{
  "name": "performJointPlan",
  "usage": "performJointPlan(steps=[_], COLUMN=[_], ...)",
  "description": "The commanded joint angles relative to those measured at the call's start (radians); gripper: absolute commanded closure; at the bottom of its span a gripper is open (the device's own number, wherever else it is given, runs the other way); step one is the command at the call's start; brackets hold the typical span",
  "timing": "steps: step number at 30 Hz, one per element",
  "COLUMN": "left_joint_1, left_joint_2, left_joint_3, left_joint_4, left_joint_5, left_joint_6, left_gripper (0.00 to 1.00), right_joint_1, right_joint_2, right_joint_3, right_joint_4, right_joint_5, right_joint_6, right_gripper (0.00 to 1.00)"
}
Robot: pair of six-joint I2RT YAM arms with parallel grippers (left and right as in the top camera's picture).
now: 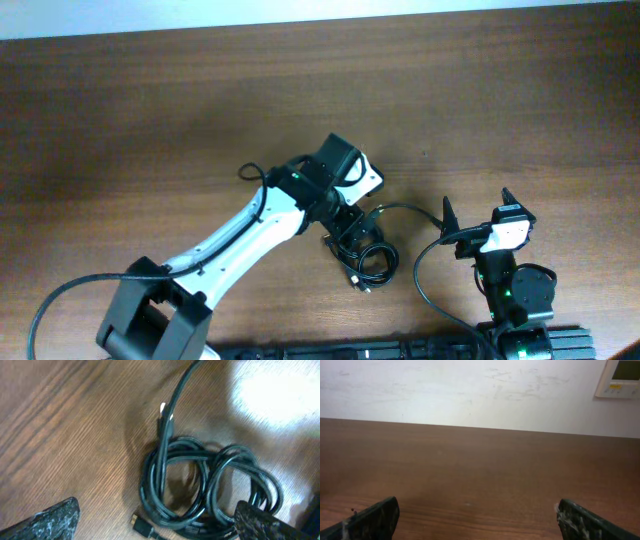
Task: Untangle cables
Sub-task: 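Reach the left gripper down to the black cable bundle and grasp it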
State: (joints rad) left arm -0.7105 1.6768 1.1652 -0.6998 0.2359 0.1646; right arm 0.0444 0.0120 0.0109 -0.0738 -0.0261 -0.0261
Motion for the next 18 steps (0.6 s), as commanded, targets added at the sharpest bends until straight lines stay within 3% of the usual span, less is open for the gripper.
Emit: performJointPlan(steps=[1, 3, 11, 14, 18], left_joint_1=[-0.01, -0.01, -0.01, -0.01, -0.01], left_joint_2=[0.016, 0.034, 0.177, 0.178, 0.179], left_joint_3=[0.014, 0.014, 0.014, 0.013, 0.006], left_joint_4=[0.01, 0.007, 0.01, -0.004, -0.026], left_joint_5=[-0.007, -0.038, -0.042, -0.042, -0.08], left_joint_6=[-0.044, -0.109, -0.112, -0.112, -0.112], left_gripper=[0.01, 0.01, 0.01, 0.1, 0.15], right_joint_1=[-0.006, -0.006, -0.006, -0.006, -0.006], right_joint_2=[-0.006, -0.006, -0.006, -0.006, -0.006], right_joint_3=[-0.005, -0.005, -0.005, -0.005, -0.005], right_joint_4=[-0.005, -0.005, -0.005, -0.005, -0.005], right_joint_5=[-0.003, -0.003, -0.003, -0.003, -0.003], right_joint_6=[0.005, 0.005, 0.005, 0.005, 0.005], right_gripper=[0.01, 0.01, 0.01, 0.01, 0.01])
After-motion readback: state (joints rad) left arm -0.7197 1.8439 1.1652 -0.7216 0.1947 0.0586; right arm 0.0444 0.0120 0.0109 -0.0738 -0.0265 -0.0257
